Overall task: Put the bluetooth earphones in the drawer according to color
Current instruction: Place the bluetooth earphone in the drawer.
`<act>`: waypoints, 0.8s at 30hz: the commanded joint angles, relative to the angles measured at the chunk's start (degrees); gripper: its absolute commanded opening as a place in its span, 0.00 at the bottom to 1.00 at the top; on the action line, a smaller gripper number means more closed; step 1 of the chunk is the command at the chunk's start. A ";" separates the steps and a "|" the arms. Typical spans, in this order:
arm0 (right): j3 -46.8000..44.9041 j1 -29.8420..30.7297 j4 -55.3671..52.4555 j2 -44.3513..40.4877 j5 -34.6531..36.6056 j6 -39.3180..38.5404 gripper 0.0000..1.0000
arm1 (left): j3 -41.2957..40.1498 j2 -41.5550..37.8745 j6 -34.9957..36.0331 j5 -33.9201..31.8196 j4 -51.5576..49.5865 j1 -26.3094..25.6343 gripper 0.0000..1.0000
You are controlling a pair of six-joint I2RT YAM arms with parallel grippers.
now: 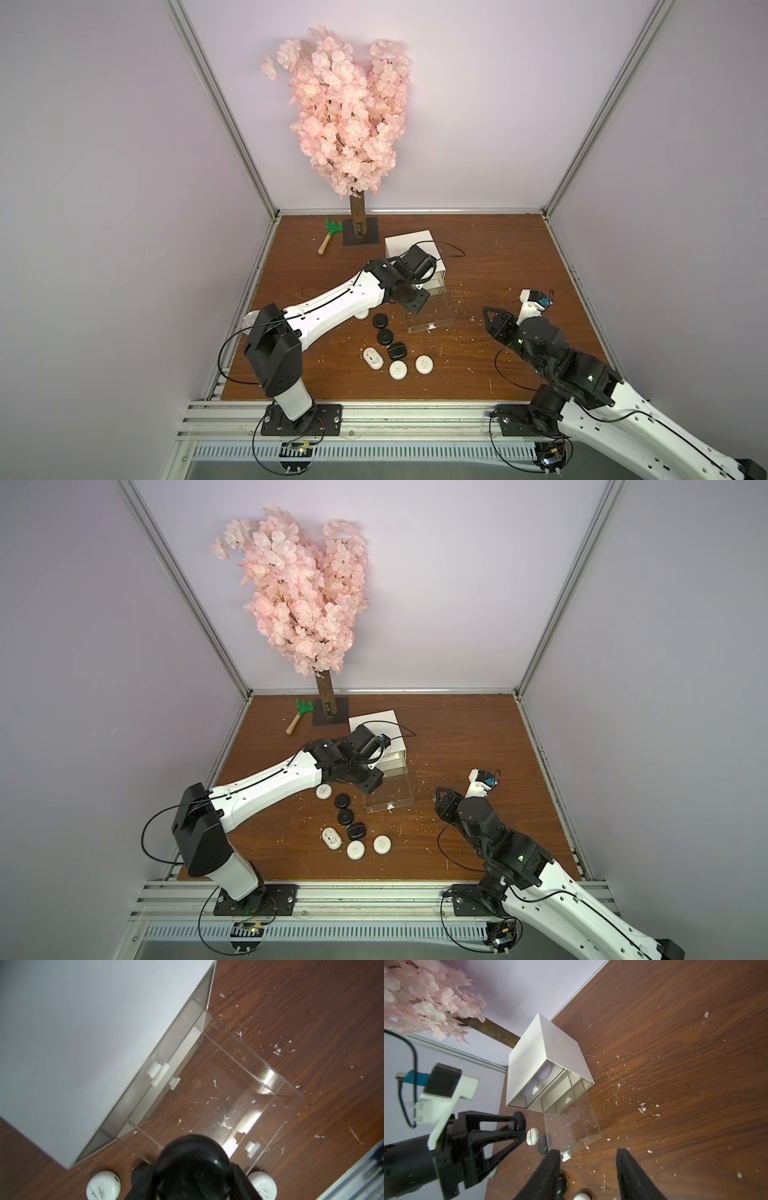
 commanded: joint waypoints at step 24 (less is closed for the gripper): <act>0.08 -0.57 0.01 -4.09 1.75 -3.28 0.51 | 14.68 17.58 10.40 -4.34 -3.40 -3.74 0.48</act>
